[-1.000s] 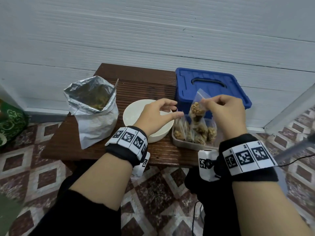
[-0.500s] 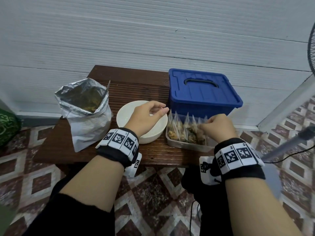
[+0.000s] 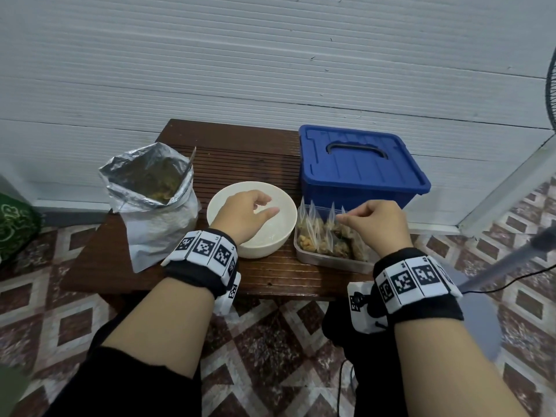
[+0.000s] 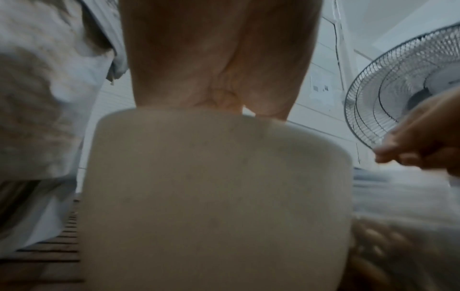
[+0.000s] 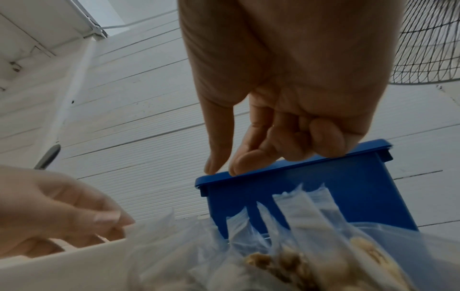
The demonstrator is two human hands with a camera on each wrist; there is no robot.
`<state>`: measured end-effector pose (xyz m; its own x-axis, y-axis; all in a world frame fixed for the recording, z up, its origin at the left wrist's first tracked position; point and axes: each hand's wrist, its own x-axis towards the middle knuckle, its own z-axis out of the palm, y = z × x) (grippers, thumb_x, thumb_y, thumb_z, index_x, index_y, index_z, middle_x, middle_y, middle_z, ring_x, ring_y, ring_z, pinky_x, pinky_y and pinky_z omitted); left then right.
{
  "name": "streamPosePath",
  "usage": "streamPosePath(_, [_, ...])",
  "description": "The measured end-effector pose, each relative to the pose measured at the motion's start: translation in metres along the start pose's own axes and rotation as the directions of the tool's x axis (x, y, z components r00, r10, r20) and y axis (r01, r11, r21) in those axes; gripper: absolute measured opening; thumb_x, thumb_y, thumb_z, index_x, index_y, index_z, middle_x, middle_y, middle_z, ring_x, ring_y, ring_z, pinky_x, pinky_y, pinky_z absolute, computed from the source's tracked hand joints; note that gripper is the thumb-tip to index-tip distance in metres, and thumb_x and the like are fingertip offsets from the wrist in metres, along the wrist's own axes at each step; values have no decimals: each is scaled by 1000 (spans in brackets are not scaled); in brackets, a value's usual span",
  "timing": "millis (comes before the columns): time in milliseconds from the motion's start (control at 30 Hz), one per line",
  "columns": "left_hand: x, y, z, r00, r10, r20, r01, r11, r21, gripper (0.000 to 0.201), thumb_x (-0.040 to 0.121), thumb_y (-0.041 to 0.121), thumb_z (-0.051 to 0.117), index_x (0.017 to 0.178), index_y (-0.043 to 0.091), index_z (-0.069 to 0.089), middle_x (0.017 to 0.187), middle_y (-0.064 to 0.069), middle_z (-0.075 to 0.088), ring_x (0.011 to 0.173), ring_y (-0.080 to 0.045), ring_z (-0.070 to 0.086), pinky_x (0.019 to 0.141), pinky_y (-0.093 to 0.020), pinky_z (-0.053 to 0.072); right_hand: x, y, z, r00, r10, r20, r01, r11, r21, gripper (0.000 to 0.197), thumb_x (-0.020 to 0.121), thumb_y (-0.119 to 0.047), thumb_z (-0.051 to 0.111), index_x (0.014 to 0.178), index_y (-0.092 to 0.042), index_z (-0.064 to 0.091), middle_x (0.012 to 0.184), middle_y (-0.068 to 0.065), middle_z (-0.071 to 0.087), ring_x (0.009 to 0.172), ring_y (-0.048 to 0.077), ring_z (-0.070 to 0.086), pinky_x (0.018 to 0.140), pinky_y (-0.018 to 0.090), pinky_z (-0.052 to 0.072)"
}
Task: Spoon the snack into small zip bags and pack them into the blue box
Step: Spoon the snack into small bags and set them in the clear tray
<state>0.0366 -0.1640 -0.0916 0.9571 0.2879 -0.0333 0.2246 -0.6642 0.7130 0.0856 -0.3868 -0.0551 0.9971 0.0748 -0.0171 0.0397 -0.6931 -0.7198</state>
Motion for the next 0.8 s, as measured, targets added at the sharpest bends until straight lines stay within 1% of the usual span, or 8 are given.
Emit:
streamPosePath(133, [2, -8, 2, 989, -94, 115, 62, 965, 257, 57, 94, 46, 55, 143, 21, 43, 147, -1, 45, 135, -22, 40, 112, -42, 30, -3, -7, 7, 998, -46, 40, 41, 992, 118, 18, 75, -32, 79, 70, -19, 68, 77, -6, 67, 82, 7, 60, 73, 24, 43])
streamPosePath(233, [3, -8, 6, 963, -175, 204, 75, 904, 422, 67, 94, 55, 49, 150, 23, 30, 150, -4, 41, 136, -25, 38, 110, -42, 28, -2, -11, 15, 995, -70, 64, 61, 988, 143, 16, 74, -35, 79, 72, -22, 69, 78, -8, 68, 85, 7, 62, 77, 26, 48])
streamPosePath(333, [6, -8, 8, 957, -192, 218, 70, 881, 468, 71, 91, 54, 56, 150, 25, 29, 148, -3, 43, 136, -26, 38, 109, -43, 26, -2, -15, 24, 993, -89, 81, 74, 982, 171, 16, 76, -33, 78, 79, -19, 70, 79, -6, 67, 83, 8, 61, 73, 23, 47])
streamPosePath(433, [9, -9, 6, 964, -165, 209, 62, 902, 427, 57, 86, 45, 68, 137, 30, 47, 132, 5, 57, 127, -20, 46, 107, -42, 30, -2, -18, 33, 990, -111, 90, 93, 980, 178, 16, 77, -32, 77, 81, -18, 70, 81, -6, 67, 83, 9, 61, 74, 23, 50])
streamPosePath(500, [9, -9, 6, 974, -140, 177, 57, 911, 408, 33, 85, 38, 70, 116, 32, 61, 114, 9, 64, 118, -17, 51, 105, -41, 32, -2, -20, 37, 988, -114, 107, 93, 978, 188, 15, 77, -31, 77, 81, -19, 69, 84, -4, 68, 85, 10, 62, 74, 23, 49])
streamPosePath(600, [8, -8, 6, 988, -108, 106, 63, 931, 360, 6, 86, 34, 70, 87, 29, 67, 91, 14, 63, 105, -15, 57, 100, -39, 33, -2, -23, 39, 985, -115, 130, 92, 982, 168, 16, 79, -33, 75, 83, -19, 69, 87, -4, 67, 84, 7, 60, 62, 15, 40])
streamPosePath(700, [9, -10, 4, 992, -102, 76, 79, 962, 260, 8, 82, 32, 74, 82, 25, 71, 77, 16, 61, 95, -13, 61, 100, -41, 39, -3, -24, 41, 985, -111, 132, 90, 984, 155, 17, 80, -35, 73, 85, -20, 69, 88, -6, 66, 84, 5, 58, 60, 16, 39])
streamPosePath(800, [10, -9, -1, 994, -108, 26, 102, 980, 169, 7, 81, 30, 76, 82, 25, 72, 77, 16, 59, 97, -14, 61, 100, -42, 42, -4, -24, 44, 986, -119, 120, 99, 982, 162, 17, 80, -35, 74, 85, -19, 69, 85, -5, 67, 84, 8, 61, 68, 22, 47])
